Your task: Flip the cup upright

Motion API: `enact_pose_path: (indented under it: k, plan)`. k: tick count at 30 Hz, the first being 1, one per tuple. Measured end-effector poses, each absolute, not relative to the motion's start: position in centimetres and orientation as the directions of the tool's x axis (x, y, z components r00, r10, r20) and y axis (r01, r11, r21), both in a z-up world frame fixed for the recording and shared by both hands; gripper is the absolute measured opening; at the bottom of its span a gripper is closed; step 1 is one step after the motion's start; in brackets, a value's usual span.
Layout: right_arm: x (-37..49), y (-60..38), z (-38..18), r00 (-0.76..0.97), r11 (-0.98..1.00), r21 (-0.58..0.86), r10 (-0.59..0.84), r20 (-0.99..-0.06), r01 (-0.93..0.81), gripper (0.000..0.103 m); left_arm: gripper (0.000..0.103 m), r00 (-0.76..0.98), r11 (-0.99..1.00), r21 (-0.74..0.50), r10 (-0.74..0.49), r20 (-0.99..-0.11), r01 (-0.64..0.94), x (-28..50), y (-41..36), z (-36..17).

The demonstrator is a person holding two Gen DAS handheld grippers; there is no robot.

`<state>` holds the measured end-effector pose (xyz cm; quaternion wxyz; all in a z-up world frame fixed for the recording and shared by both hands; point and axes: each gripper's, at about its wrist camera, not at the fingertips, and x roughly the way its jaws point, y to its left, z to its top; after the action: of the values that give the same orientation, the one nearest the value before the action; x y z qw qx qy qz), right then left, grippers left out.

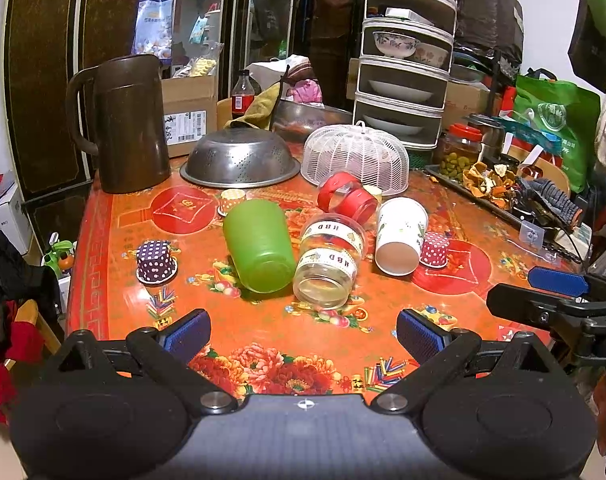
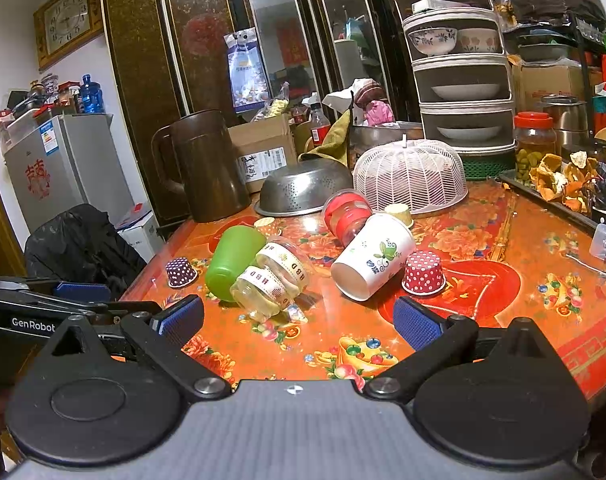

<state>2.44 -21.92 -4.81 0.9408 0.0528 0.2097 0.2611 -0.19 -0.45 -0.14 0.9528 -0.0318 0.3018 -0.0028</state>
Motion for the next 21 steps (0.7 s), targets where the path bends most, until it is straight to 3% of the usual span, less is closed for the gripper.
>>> enact_pose_path:
  k: [21]
  plan:
    - [2.44, -21.80, -4.88, 0.770, 0.858, 0.207, 0.514, -0.378, -0.470, 0.102, 0.100, 0.812, 0.997, -0.072, -0.024, -0.583, -0.022, -0.01, -0.26, -0.37]
